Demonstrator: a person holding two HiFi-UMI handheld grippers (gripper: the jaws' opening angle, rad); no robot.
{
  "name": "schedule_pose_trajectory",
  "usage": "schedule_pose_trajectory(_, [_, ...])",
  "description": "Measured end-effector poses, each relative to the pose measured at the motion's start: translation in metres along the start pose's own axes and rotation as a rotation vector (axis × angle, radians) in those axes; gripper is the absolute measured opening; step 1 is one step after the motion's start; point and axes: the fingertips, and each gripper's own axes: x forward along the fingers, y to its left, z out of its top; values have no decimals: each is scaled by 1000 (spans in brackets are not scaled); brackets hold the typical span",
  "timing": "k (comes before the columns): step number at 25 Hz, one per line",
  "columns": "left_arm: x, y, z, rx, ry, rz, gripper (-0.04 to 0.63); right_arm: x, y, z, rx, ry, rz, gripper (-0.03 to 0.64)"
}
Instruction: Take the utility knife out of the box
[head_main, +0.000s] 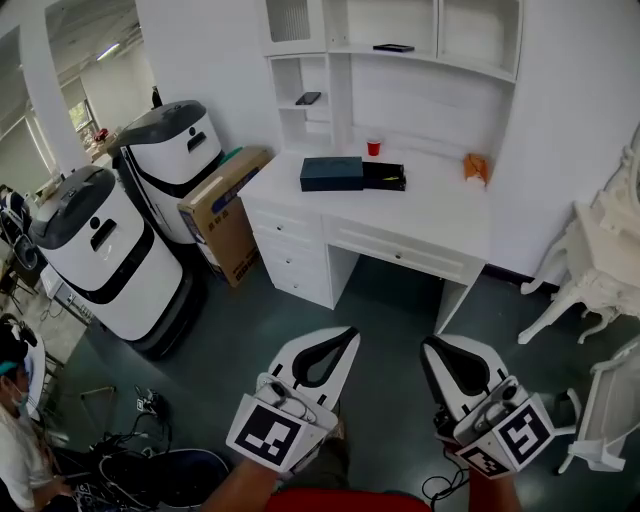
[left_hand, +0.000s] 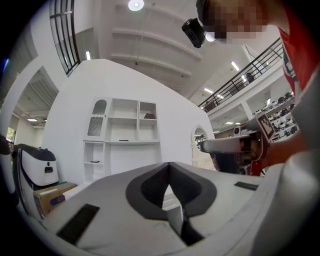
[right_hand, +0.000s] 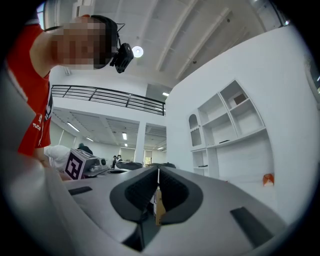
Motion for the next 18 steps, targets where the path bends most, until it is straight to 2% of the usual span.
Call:
schedule_pose_trajectory(6, [56, 74, 2, 34, -2, -28, 38, 83, -55, -2, -26, -5, -14, 14])
schedule_pose_trajectory(13, [112, 154, -11, 7, 9, -39, 38, 164, -110, -14, -41, -6, -14, -6])
schedule_pose_trajectory(18, [152, 191, -19, -11, 27, -40, 38, 198, -149, -25, -40, 25, -5, -6])
